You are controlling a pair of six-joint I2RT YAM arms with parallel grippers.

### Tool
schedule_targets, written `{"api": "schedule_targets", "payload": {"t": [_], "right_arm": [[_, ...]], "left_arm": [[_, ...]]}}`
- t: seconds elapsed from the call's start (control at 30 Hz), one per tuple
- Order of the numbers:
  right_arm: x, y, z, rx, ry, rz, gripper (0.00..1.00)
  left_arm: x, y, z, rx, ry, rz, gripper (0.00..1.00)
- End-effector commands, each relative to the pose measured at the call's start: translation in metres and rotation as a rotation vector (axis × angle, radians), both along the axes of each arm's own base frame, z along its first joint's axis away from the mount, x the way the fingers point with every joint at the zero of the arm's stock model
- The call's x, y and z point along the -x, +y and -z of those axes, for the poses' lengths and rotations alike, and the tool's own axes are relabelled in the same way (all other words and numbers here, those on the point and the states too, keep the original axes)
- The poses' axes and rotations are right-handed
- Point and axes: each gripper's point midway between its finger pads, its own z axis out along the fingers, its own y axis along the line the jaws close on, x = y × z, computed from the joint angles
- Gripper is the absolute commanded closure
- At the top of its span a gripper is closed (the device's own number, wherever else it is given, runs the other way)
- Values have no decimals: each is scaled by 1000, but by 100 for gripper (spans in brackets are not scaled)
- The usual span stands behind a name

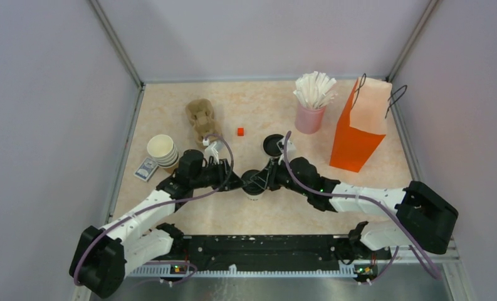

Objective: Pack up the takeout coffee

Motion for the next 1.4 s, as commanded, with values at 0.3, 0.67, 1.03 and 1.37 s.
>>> {"api": "schedule_targets", "payload": {"t": [0.3,0.67,1.03,1.37], "right_arm": [[23,-35,81,220,148,17,76],[7,-2,-3,37,60,-40,76],[-11,-25,-56,-12,-47,35,73],[-14,-30,-13,11,28,17,79]], "left_arm": [[23,42,91,-284,221,-112,62],[-14,10,-11,-139,20,-38,39],[-29,-2,-21,-126,-40,19,39],[-28,-3,4,-157,11,37,45]]}}
